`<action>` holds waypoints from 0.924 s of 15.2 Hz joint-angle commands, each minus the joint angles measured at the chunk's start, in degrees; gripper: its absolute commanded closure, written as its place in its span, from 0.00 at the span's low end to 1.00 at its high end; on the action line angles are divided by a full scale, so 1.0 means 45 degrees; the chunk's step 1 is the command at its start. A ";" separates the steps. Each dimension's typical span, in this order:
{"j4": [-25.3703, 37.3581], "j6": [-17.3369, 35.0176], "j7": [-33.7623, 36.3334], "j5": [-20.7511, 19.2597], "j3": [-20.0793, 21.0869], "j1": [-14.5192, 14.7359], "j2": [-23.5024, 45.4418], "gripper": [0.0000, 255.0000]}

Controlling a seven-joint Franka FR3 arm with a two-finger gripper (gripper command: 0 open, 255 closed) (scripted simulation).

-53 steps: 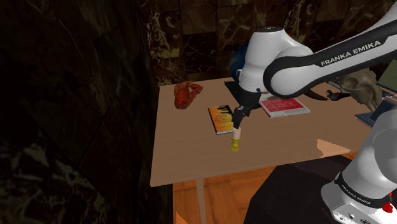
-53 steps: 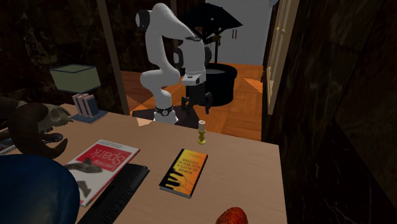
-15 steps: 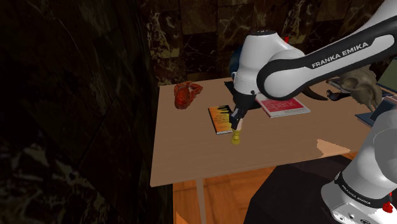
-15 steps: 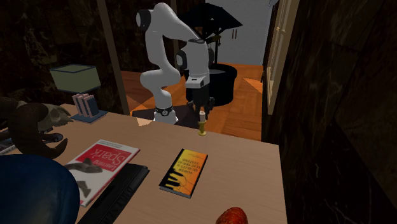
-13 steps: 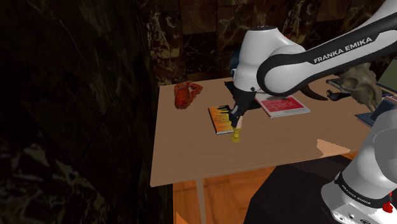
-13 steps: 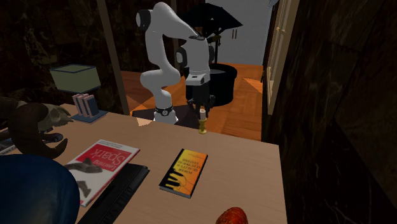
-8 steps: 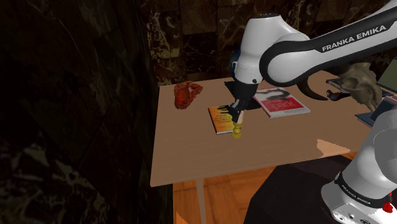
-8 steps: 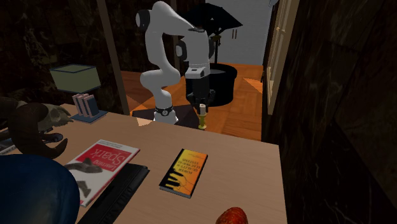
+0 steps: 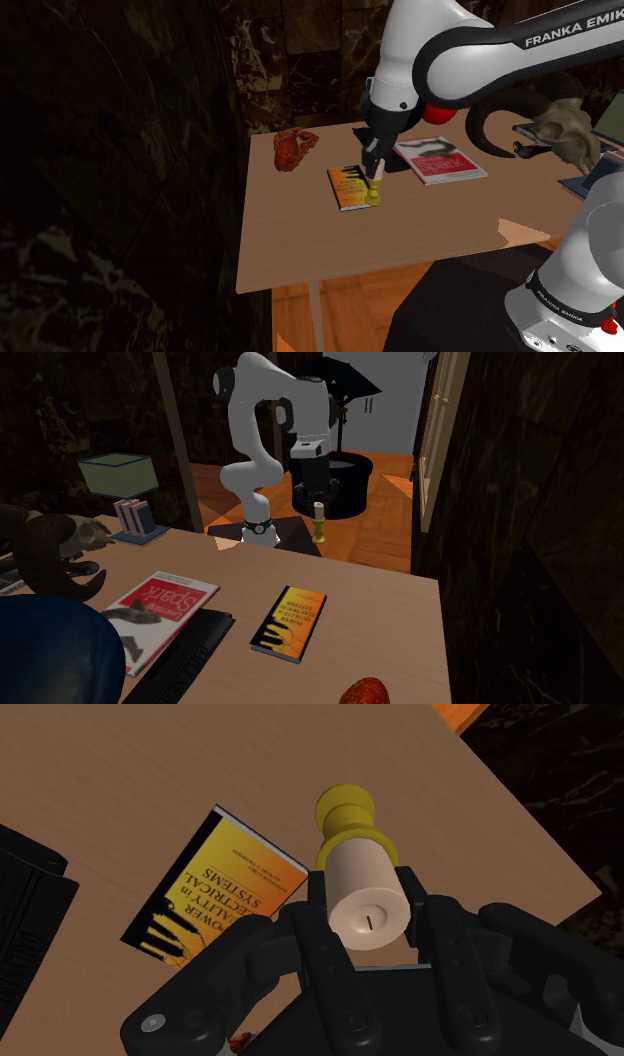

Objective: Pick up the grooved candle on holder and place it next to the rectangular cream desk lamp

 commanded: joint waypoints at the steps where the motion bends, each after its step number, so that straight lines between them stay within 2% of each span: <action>1: 0.0251 -0.0334 -0.0008 -0.0013 -0.0033 -0.0010 -0.0078 1.00; 14: 0.2356 -0.2586 0.0045 -0.0116 -0.0167 -0.0064 -0.0224 1.00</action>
